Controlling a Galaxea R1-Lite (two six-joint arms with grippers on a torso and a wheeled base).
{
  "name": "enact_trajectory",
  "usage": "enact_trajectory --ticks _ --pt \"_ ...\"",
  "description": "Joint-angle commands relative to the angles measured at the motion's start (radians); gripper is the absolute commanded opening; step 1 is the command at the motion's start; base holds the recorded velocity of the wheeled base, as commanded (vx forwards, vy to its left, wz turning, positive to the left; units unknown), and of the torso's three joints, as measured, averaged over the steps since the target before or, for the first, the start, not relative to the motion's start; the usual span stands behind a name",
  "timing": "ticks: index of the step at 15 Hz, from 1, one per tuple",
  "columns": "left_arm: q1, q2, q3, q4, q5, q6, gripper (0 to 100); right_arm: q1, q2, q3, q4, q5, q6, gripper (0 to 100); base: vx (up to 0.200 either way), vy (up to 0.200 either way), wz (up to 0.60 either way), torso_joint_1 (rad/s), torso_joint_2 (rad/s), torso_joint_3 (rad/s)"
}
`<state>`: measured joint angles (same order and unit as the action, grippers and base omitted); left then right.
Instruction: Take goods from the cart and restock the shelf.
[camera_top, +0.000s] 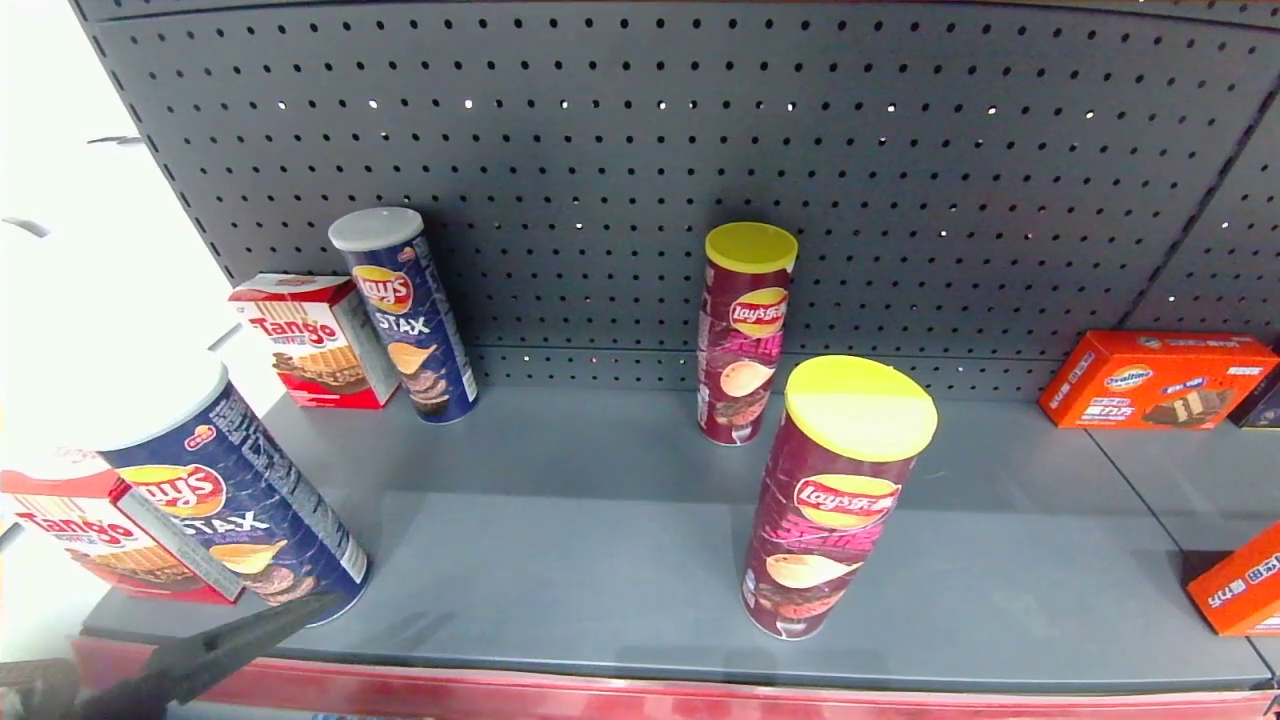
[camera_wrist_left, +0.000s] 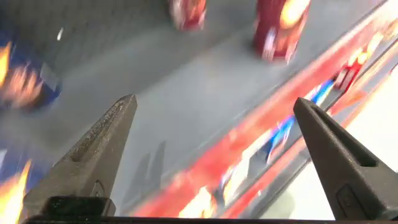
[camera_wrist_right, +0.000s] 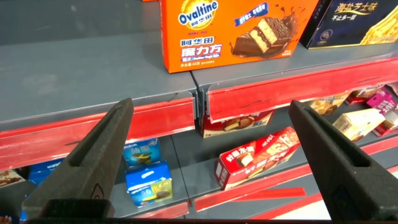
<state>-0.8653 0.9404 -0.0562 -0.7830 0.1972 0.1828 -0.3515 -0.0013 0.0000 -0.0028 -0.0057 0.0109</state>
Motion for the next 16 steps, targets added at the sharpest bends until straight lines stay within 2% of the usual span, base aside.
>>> enact_trajectory --ticks 1,2,3,4,5,6,7,8,9,11,13,15,16 --pt "0.164 -0.236 0.056 0.126 -0.019 0.000 100 0.000 0.001 0.000 0.000 0.000 0.000 100 0.000 0.000 0.00 0.000 0.00 0.000" --pt "0.282 -0.307 0.056 0.200 -0.073 0.007 100 0.000 0.001 0.000 0.000 0.000 0.000 100 0.000 0.000 0.00 0.000 0.00 0.000" --pt "0.368 -0.359 0.056 0.248 -0.144 0.009 100 0.000 0.001 0.000 0.000 0.000 0.000 100 0.000 0.000 0.00 0.000 0.00 0.000" --pt "0.479 -0.442 0.056 0.321 -0.283 0.006 100 0.000 0.001 0.000 0.000 0.000 0.000 100 0.000 0.000 0.00 0.000 0.00 0.000" --pt "0.532 -0.494 0.056 0.372 -0.351 0.004 100 0.000 0.001 0.000 0.000 0.000 0.000 100 0.000 0.000 0.00 0.000 0.00 0.000" --pt "0.663 -0.620 0.056 0.499 -0.446 0.001 100 0.000 0.001 0.000 0.000 0.000 0.000 100 0.000 0.000 0.00 0.000 0.00 0.000" --pt "0.743 -0.712 0.056 0.568 -0.460 0.001 100 0.000 0.001 0.000 0.000 0.000 0.000 100 0.000 0.000 0.00 0.000 0.00 0.000" --pt "0.782 -0.752 0.056 0.599 -0.460 0.001 100 0.000 0.001 0.000 0.000 0.000 0.000 100 0.000 0.000 0.00 0.000 0.00 0.000" --pt "0.850 -0.816 0.056 0.653 -0.458 0.000 100 0.000 0.001 0.000 0.000 0.000 0.000 100 0.000 0.000 0.00 0.000 0.00 0.000" --pt "0.898 -0.873 0.056 0.720 -0.458 -0.006 100 0.000 0.001 0.000 0.000 0.000 0.000 100 0.000 0.000 0.00 0.000 0.00 0.000" --pt "0.865 -0.936 0.056 0.719 -0.453 -0.075 100 0.000 0.001 0.000 0.000 0.000 0.000 100 0.000 0.000 0.00 0.000 0.00 0.000" --pt "0.865 -0.940 0.056 0.719 -0.447 -0.106 100 0.000 0.001 0.000 0.000 0.000 0.000 100 0.000 0.000 0.00 0.000 0.00 0.000" --pt "0.865 -0.940 0.056 0.719 -0.447 -0.106 100 0.000 0.001 0.000 0.000 0.000 0.000 100 0.000 0.000 0.00 0.000 0.00 0.000"
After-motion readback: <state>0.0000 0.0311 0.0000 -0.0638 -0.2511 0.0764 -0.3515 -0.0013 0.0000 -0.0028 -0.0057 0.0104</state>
